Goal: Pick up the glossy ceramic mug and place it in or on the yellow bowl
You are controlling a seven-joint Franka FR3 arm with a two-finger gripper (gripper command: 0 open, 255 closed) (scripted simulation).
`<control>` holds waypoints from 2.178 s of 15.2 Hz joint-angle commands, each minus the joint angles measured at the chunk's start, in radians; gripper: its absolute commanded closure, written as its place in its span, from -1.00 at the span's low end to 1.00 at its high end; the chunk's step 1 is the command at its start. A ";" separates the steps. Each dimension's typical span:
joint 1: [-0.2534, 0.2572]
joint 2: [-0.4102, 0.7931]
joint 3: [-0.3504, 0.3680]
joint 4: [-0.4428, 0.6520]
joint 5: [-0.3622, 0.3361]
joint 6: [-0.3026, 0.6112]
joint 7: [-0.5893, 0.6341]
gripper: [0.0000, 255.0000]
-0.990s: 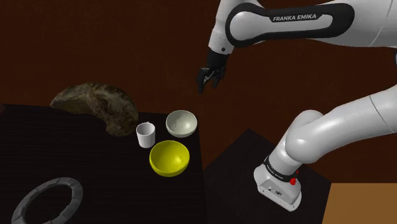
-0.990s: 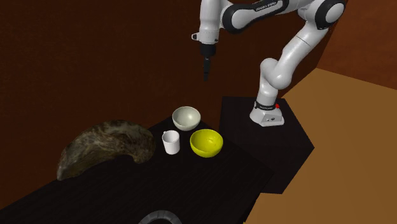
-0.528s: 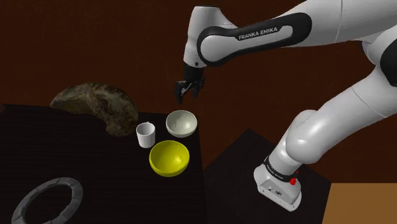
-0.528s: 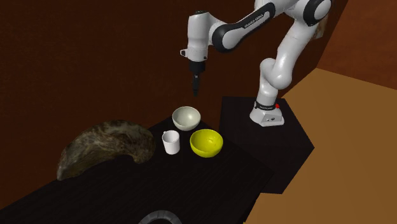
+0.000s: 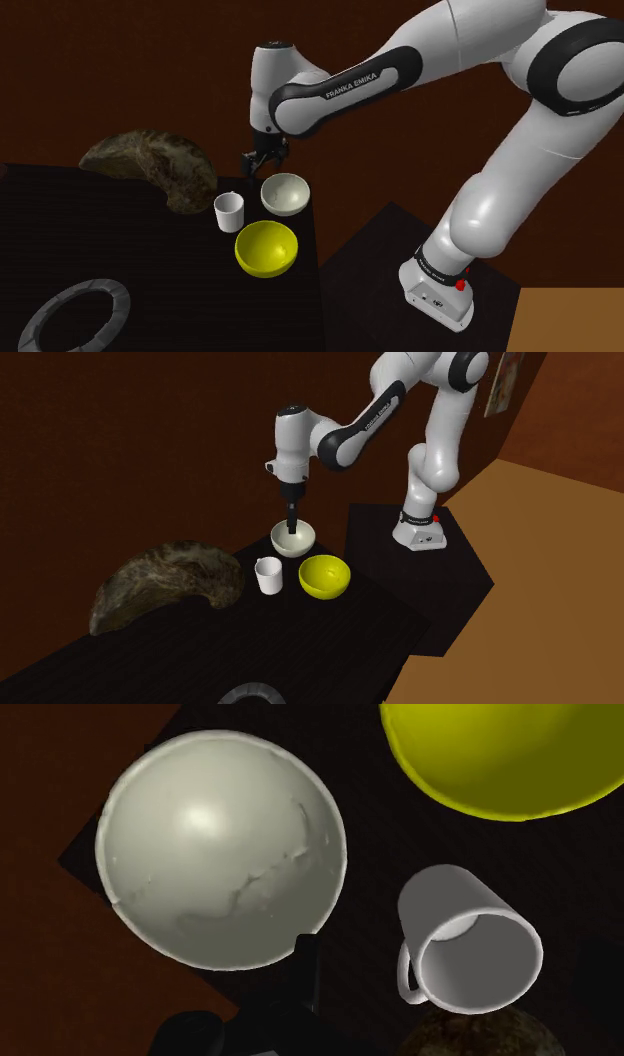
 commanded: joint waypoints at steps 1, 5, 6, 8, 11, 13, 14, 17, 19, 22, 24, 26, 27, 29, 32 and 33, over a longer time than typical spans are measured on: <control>0.013 0.082 0.017 0.049 -0.050 0.024 0.051 -1.00; 0.055 0.244 0.023 0.158 -0.155 0.049 0.144 -1.00; 0.069 0.284 0.021 0.189 -0.180 0.052 0.165 -1.00; 0.100 0.365 0.012 0.255 -0.227 0.053 0.202 -1.00; 0.151 0.485 -0.006 0.364 -0.287 0.045 0.248 -1.00; 0.172 0.532 -0.015 0.410 -0.306 0.039 0.262 -1.00; 0.174 0.540 -0.017 0.408 -0.310 0.049 0.264 -1.00; 0.178 0.566 -0.026 0.404 -0.322 0.077 0.272 -1.00; 0.181 0.583 -0.031 0.402 -0.330 0.095 0.277 -1.00; 0.183 0.597 -0.036 0.401 -0.337 0.110 0.280 -1.00; 0.183 0.597 -0.036 0.401 -0.337 0.110 0.280 -1.00; 0.183 0.597 -0.036 0.401 -0.337 0.110 0.280 -1.00; 0.183 0.597 -0.036 0.401 -0.337 0.110 0.280 -1.00; 0.183 0.597 -0.036 0.401 -0.337 0.110 0.280 1.00; 0.183 0.597 -0.036 0.401 -0.337 0.110 0.280 1.00; 0.183 0.597 -0.036 0.401 -0.337 0.110 0.280 1.00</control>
